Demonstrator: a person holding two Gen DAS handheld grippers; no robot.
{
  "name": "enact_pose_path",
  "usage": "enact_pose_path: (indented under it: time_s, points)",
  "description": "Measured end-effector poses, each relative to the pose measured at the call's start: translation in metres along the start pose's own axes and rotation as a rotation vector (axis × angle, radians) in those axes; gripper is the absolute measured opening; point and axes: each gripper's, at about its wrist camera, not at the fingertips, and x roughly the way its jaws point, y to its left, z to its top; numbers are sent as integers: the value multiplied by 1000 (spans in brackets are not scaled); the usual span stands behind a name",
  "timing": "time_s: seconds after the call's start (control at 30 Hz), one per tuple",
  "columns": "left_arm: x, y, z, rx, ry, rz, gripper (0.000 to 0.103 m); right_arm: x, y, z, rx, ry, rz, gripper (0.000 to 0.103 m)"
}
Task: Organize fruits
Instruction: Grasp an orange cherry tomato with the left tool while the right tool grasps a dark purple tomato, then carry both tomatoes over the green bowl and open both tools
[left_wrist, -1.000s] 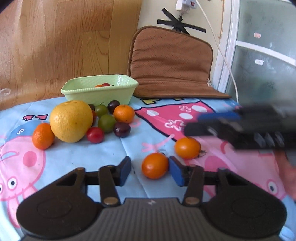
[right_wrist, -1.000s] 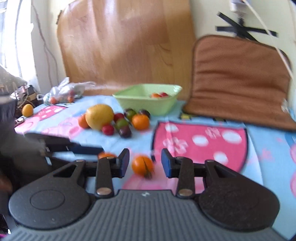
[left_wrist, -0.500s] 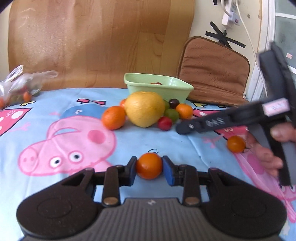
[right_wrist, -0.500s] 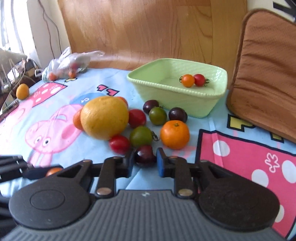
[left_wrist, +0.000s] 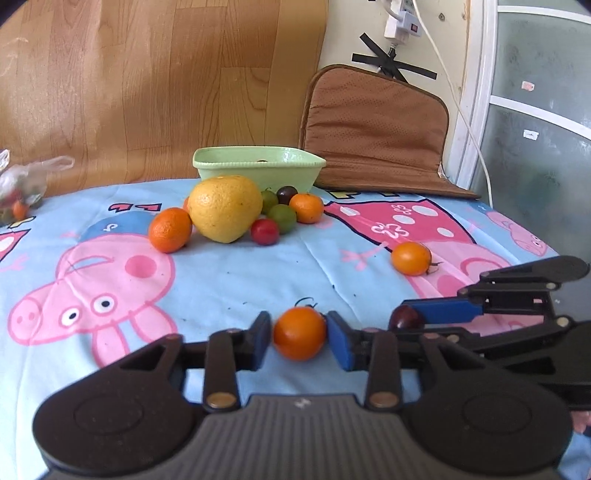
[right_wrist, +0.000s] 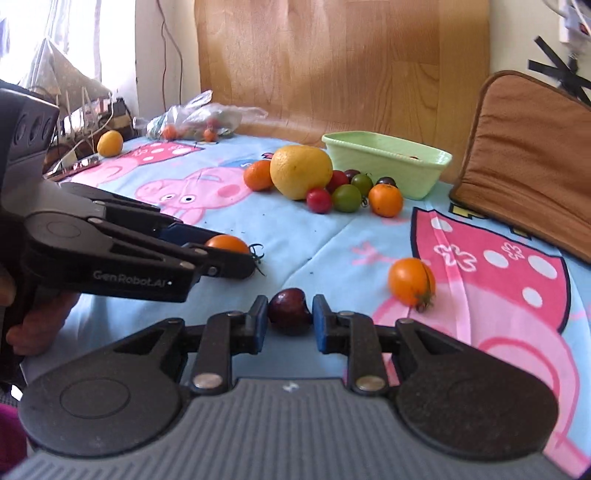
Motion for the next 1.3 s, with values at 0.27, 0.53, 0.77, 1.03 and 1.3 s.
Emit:
enact_pose_path:
  time_s: [0.27, 0.53, 0.77, 1.03, 1.3]
  points:
    - [1, 1, -4, 13, -7, 38, 47, -3, 3, -7, 36, -33, 2, 35]
    - [3, -5, -6, 55, -13, 72, 29, -3, 8, -8, 37, -36, -25, 35]
    - [3, -7, -7, 72, -12, 99, 28, -4, 13, -11, 34, -40, -78, 30]
    - [1, -4, -8, 63, -12, 128, 28, -9, 26, -19, 12, -66, -158, 30]
    - [-1, -1, -8, 55, -14, 132, 28, -8, 28, -20, 26, -68, -171, 33]
